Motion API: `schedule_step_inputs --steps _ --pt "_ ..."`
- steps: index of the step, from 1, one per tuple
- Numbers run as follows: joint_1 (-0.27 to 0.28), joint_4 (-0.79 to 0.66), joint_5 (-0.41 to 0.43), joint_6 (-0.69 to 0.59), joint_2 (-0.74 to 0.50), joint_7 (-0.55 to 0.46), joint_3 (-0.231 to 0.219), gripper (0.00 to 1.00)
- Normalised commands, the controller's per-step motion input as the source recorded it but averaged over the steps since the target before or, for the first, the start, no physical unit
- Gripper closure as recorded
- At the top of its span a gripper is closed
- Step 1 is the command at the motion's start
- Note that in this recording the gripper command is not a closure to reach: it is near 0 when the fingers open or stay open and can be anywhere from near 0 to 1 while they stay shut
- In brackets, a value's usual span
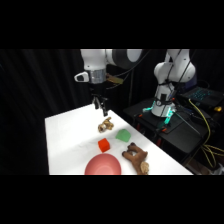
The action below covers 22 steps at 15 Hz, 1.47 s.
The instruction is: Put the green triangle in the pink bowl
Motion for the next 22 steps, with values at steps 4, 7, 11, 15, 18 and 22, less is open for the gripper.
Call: schedule_step_inputs --steps 4,7,11,15,18,22 --pt "-0.012 0.01 -0.007 0.03 0.00 0.04 0.020 0.00" --pt "0.035 -0.08 0.022 0.18 -0.03 0.19 0.054 0.00" --pt "0.109 -0.20 0.062 0.29 -0.02 0.32 0.098 0.00" --pt "0.088 -0.27 0.082 0.32 -0.03 0.30 0.055 0.00" --pt "0.022 -0.31 0.165 0.31 -0.11 0.18 0.002 0.00" --pt "0.009 -0.33 0.202 0.30 -0.17 0.13 -0.004 0.00"
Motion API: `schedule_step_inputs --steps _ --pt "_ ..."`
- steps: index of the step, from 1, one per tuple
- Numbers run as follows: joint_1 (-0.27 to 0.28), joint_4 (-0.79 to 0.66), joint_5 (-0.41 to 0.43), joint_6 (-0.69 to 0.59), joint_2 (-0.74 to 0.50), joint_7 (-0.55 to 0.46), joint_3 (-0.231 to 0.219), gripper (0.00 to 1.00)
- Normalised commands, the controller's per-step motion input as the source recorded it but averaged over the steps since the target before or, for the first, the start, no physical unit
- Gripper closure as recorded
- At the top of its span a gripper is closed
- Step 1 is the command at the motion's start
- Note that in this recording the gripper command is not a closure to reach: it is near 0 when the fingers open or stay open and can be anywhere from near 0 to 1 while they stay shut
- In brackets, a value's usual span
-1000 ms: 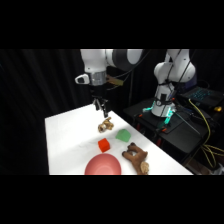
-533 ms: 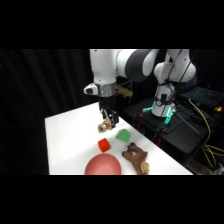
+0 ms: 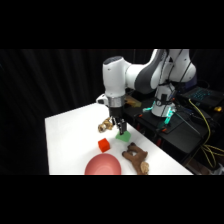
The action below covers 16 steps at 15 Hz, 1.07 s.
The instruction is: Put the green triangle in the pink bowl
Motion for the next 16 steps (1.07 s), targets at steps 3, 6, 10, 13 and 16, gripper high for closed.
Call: schedule_step_inputs --steps 3,6,10,13,16 --pt "0.008 -0.36 0.214 0.28 -0.21 0.12 -0.003 0.00" --pt "0.007 -0.38 0.219 0.25 -0.24 0.10 0.003 0.00" --pt "0.016 -0.38 0.189 0.26 -0.27 0.11 0.007 0.00" --pt "-0.007 -0.30 0.226 0.27 -0.17 0.00 0.013 0.00" --pt "-0.046 -0.15 0.238 0.29 0.02 -0.13 0.009 0.00"
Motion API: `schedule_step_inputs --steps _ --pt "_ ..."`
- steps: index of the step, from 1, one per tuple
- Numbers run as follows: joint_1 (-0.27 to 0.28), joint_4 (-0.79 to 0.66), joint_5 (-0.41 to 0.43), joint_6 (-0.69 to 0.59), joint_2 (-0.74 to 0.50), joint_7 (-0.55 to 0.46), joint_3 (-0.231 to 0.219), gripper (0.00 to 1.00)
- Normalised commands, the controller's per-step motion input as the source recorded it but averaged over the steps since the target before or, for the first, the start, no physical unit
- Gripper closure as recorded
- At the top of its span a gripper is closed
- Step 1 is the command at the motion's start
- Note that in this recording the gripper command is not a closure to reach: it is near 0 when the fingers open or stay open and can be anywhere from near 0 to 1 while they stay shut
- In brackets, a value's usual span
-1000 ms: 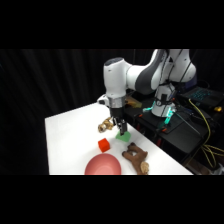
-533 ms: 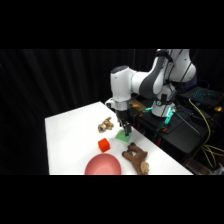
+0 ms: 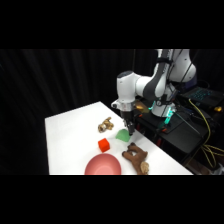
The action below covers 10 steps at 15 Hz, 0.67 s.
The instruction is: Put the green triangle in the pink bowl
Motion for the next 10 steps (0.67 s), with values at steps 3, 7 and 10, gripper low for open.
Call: schedule_step_inputs --steps 3,7,10 --pt "-0.108 0.04 0.189 0.27 0.23 -0.29 -0.019 0.00" --pt "-0.167 0.24 0.139 0.17 0.39 -0.38 -0.018 0.00" --pt "-0.162 0.35 0.166 0.07 0.43 -0.36 0.088 0.00"
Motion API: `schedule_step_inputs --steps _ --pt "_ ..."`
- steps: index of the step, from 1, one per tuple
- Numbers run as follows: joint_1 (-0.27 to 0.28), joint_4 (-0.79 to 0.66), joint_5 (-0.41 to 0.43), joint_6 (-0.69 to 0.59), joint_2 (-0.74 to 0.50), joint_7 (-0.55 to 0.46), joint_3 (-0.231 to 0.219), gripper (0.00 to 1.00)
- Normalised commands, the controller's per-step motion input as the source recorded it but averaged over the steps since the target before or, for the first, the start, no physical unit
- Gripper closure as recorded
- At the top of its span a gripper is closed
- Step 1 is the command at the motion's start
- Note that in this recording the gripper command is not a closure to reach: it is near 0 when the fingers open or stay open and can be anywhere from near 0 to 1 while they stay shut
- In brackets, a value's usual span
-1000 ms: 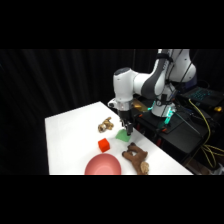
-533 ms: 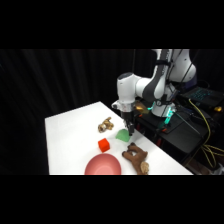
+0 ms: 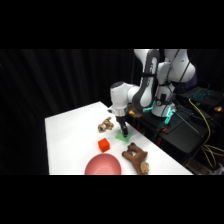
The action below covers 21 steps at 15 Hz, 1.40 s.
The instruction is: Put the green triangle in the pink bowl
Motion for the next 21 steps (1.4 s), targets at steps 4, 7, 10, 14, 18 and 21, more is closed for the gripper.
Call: schedule_step_inputs --steps 4,7,10,14,18,21 --pt "-0.137 0.23 0.193 0.01 0.24 -0.29 0.173 1.00" --pt "-0.064 0.11 0.148 -0.02 0.06 -0.19 0.103 1.00" --pt "0.057 0.03 0.071 -0.10 -0.12 -0.01 0.014 1.00" --pt "0.210 -0.13 -0.079 -0.32 -0.53 0.21 -0.101 1.00" --pt "0.268 -0.09 -0.397 -0.51 -0.70 0.41 -0.177 1.00" --pt "0.112 0.23 -0.427 -0.57 -0.37 0.26 -0.036 1.00"
